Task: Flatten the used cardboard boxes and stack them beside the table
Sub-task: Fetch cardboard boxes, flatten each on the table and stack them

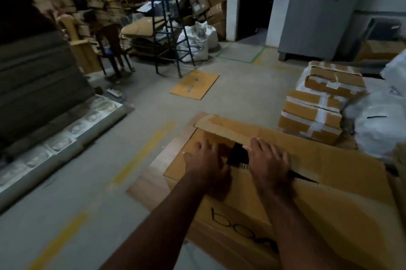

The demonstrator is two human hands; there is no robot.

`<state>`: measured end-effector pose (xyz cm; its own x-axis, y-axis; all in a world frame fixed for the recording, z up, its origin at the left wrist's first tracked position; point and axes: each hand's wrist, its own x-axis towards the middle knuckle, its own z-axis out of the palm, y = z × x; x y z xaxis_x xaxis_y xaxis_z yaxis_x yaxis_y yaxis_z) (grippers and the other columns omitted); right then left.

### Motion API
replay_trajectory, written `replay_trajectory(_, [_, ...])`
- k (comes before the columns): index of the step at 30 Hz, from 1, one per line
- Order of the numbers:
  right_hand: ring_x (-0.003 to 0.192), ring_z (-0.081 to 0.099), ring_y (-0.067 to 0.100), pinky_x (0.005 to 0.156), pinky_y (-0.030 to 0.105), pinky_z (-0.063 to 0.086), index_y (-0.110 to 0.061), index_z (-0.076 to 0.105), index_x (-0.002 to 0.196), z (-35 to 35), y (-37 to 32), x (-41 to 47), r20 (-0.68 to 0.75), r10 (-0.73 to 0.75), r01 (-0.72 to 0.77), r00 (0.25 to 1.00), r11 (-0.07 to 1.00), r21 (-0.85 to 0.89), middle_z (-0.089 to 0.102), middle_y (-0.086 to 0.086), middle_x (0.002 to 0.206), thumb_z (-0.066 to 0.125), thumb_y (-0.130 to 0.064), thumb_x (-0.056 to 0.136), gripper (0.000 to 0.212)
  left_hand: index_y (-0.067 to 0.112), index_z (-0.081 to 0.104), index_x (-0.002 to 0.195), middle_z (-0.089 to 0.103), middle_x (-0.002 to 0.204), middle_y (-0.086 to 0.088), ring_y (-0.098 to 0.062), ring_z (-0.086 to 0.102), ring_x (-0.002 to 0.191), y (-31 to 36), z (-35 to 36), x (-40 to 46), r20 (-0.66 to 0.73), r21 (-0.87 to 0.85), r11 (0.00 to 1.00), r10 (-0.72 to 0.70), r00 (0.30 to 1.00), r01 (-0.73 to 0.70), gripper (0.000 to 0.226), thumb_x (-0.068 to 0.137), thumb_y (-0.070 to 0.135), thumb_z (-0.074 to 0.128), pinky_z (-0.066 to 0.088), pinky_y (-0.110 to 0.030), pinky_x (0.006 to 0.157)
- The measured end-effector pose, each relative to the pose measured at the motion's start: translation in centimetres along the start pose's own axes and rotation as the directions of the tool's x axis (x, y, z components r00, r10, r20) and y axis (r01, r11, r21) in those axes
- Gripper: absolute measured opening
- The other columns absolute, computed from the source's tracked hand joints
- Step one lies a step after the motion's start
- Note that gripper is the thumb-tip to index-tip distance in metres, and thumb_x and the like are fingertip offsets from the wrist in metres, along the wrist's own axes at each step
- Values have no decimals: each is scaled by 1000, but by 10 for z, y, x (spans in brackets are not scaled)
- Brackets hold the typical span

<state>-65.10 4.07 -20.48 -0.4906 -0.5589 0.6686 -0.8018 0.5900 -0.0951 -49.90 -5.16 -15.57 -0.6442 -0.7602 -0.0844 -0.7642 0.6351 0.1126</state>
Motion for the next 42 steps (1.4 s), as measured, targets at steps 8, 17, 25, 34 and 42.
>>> replay_trajectory(8, [92,68,25,75,38,41,-22,69,108,2,1,-3,-11,27,-27,1000,1000,9,73,-2,105,55,-48,101,31,13,71,102,68,94,-5,-21,69,80,55,-22,30,28,346,937,-52,998,39,18,100,27,60,63,-34,65])
replay_trajectory(17, [83,67,23,72,37,42,-24,68,111,-5,-1,3,26,145,-145,989,989,12,72,-4,101,48,-51,103,34,12,68,104,55,82,-1,-18,59,77,34,-62,27,-34,325,941,110,993,-93,19,104,23,52,48,-31,64])
replay_trajectory(25, [74,69,25,65,38,48,-24,72,108,-11,-6,16,-44,220,-217,975,975,55,75,-1,90,59,-49,100,29,18,68,118,68,110,-7,-30,67,103,-22,-115,29,-142,334,937,156,977,-101,28,104,21,43,53,-41,77])
replay_trajectory(34, [130,59,26,95,47,46,-31,62,137,-24,-9,-12,366,114,-116,923,993,-17,62,-5,143,48,-54,103,44,6,55,130,59,126,-21,-36,59,113,-160,-109,59,-19,-153,935,-328,945,321,35,101,26,54,51,-45,94])
replay_trajectory(42, [154,23,19,119,51,20,-39,34,157,-41,-30,-16,647,237,-261,725,963,-60,25,-13,167,34,-58,105,55,10,41,149,41,152,-25,-41,41,139,-135,7,53,363,-374,881,-149,920,290,84,96,74,30,35,-55,111])
